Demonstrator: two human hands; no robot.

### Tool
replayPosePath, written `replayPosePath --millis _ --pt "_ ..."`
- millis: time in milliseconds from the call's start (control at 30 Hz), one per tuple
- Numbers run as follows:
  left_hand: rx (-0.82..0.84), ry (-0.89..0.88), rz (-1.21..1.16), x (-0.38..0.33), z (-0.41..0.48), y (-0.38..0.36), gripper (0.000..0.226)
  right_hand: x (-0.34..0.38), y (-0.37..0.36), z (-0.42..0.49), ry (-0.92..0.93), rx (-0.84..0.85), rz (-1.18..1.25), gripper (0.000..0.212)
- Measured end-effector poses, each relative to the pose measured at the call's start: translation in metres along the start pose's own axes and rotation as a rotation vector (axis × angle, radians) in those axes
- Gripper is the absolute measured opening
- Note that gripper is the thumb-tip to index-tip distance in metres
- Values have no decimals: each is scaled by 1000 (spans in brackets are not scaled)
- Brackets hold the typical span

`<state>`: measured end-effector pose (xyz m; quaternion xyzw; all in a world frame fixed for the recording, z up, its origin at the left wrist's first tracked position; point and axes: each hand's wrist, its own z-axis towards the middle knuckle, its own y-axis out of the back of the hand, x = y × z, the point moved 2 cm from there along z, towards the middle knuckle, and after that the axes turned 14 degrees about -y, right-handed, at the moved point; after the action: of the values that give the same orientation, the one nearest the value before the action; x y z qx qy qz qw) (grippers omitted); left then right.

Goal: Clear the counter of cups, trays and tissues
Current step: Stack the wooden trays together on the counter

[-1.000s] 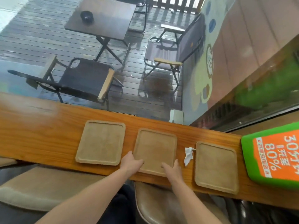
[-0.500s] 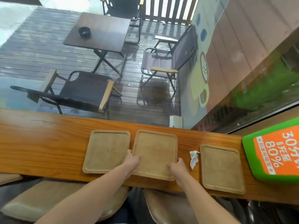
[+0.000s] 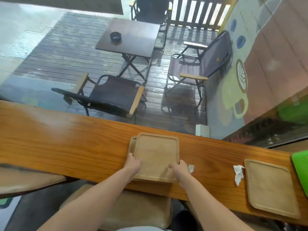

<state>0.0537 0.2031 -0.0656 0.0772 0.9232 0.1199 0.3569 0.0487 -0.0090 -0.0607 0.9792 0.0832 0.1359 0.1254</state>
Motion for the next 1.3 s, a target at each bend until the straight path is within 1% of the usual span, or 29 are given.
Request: replayPosePath --millis 167,300,500,600,700,800,900,967,1067,1167,1300 --pt "-6 7 25 9 4 15 57 6 -18 -4 14 -24 -50 47" --pt "15 4 18 9 5 18 53 9 -19 -5 9 -43 -86 50" --pt "-5 -10 41 12 11 24 49 11 -23 -3 24 -35 -100 52" --pt "-29 -31 127 12 11 24 44 11 -27 -4 35 -46 -113 60" --pt "-56 -59 290 11 7 24 45 11 -30 -6 28 -61 -113 68" --pt "-92 -86 439 11 3 23 46 11 -34 -10 14 -79 -127 68" --pt "-87 -87 519 11 1 23 45 10 -34 -12 -6 -96 -154 71" --pt "-72 -83 552 11 -1 23 43 9 -34 -11 -8 -80 -133 75" --pt "-56 -83 575 13 -4 21 42 5 -34 -11 -8 -55 -108 77" --pt "-43 -101 570 13 -7 21 44 3 -33 -14 5 -30 -114 69" --pt "-25 -139 514 12 -6 25 35 -2 -29 -18 15 7 -107 71"
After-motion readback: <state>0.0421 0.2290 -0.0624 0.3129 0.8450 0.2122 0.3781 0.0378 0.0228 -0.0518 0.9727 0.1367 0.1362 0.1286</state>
